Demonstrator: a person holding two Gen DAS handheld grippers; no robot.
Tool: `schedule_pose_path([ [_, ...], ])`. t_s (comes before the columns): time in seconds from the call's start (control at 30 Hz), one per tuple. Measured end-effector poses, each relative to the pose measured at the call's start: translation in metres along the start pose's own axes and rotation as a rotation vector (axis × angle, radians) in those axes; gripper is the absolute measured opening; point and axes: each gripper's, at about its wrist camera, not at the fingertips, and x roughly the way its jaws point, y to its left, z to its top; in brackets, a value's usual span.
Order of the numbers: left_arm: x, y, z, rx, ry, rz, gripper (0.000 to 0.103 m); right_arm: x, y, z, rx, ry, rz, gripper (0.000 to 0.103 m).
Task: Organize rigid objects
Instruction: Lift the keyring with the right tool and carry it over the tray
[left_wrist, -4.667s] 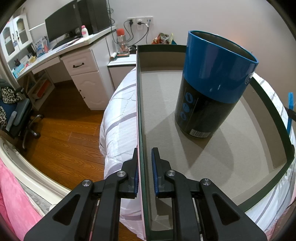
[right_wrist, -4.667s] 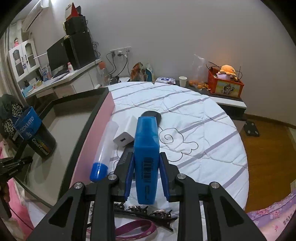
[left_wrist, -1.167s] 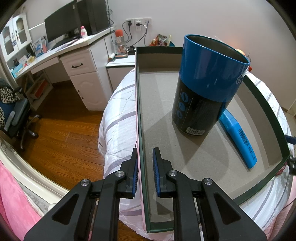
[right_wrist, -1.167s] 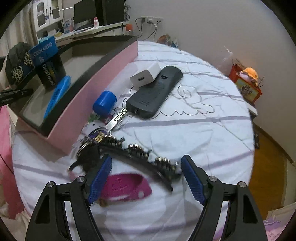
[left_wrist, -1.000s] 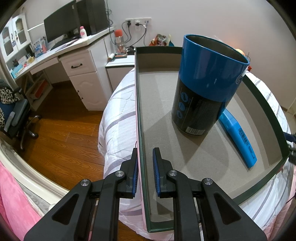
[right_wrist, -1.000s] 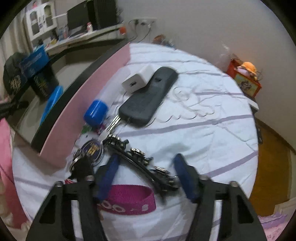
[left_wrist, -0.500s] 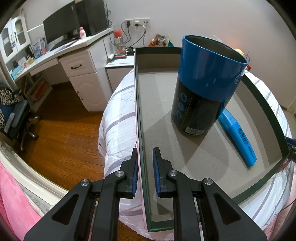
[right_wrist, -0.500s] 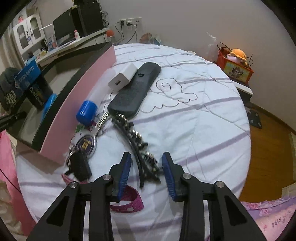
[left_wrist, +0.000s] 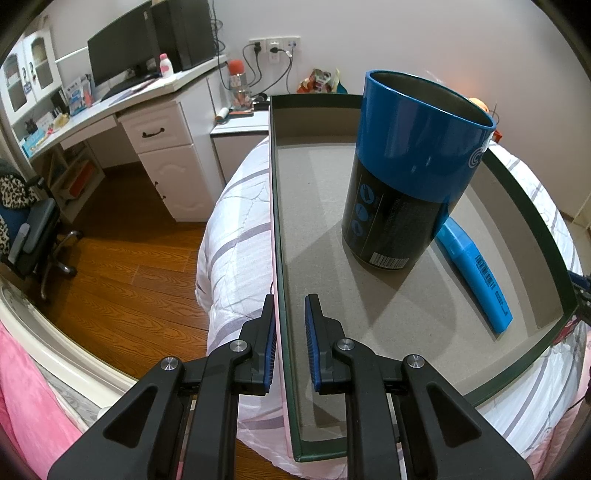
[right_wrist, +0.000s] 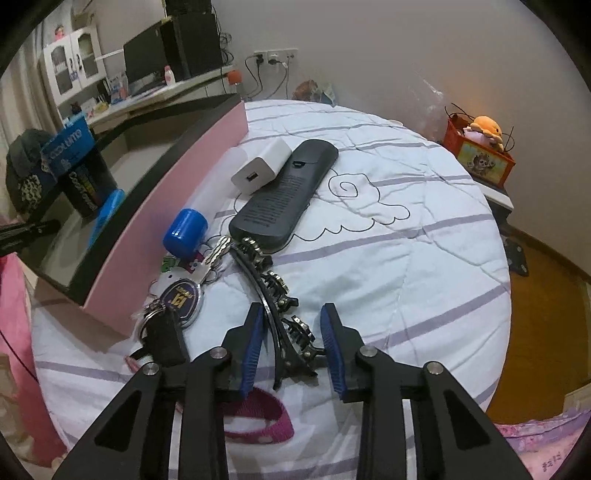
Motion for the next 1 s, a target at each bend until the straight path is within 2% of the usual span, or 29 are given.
schedule_pose_path([
  [0.1,0.000,0.000,0.000,-0.001,0.000,-0.001,0.013,-0.006,-0.006,-0.006,0.041,0.012,-0.027,0.025],
  [0.23,-0.001,0.000,0.001,-0.003,0.000,-0.001,0.013,-0.016,-0.013,-0.014,0.088,0.030,-0.096,0.025],
  [0.53,-0.001,0.000,0.000,-0.002,0.000,-0.002,0.013,-0.006,-0.013,-0.005,0.080,-0.013,-0.086,0.025],
  [0.57,-0.001,0.000,0.000,-0.002,0.000,-0.002,0.013,-0.004,-0.012,-0.005,0.072,-0.020,-0.084,0.025],
  [0.6,-0.001,0.000,0.000,-0.001,0.000,-0.001,0.013,-0.003,-0.012,-0.004,0.073,-0.029,-0.083,0.020],
  [0.67,-0.001,0.000,0.000,-0.003,0.001,-0.002,0.013,-0.003,-0.013,-0.004,0.085,-0.035,-0.061,0.019],
  [1.0,-0.001,0.001,0.000,-0.003,0.000,-0.004,0.014,-0.024,0.003,0.022,0.077,-0.140,-0.037,0.019],
])
